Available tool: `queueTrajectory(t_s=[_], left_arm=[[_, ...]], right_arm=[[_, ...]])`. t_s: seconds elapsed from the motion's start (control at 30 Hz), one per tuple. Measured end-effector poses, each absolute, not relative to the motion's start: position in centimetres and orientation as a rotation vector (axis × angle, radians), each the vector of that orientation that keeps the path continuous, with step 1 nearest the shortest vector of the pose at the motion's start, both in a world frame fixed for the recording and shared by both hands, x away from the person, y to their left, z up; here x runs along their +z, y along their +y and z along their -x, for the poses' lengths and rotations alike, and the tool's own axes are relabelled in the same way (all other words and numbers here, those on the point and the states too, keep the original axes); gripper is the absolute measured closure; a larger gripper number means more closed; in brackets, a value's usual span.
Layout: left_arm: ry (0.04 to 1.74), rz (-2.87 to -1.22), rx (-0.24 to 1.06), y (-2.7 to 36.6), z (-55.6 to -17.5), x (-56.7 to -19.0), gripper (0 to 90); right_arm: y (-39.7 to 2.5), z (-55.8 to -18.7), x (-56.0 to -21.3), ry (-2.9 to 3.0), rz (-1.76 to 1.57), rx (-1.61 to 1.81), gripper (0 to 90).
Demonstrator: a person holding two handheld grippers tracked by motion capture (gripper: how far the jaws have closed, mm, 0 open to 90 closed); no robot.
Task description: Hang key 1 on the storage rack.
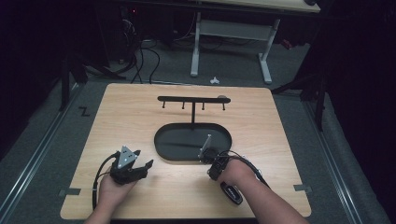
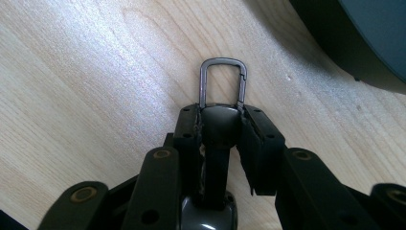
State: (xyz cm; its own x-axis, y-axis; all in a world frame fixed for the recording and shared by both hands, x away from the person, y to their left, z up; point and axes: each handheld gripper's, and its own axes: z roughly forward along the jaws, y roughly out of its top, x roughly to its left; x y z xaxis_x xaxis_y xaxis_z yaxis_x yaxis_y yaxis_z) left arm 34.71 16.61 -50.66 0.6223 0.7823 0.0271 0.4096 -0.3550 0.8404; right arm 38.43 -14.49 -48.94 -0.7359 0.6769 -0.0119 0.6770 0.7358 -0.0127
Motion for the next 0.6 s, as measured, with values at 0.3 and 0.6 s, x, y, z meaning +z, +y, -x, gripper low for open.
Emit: queueTrajectory(t_s=[0.3, 0.6], left_arm=[[0.916, -2.004, 0.552, 16.4, -34.7, -50.8, 36.5], [0.914, -2.009, 0.551, 16.4, -34.7, -50.8, 36.9]], right_arm=[[-15.2, -37.8, -48.5, 2.912, -1.138, 0.058, 70.5], [-16.9, -36.6, -46.3, 2.84, -1.204, 0.225, 70.5]])
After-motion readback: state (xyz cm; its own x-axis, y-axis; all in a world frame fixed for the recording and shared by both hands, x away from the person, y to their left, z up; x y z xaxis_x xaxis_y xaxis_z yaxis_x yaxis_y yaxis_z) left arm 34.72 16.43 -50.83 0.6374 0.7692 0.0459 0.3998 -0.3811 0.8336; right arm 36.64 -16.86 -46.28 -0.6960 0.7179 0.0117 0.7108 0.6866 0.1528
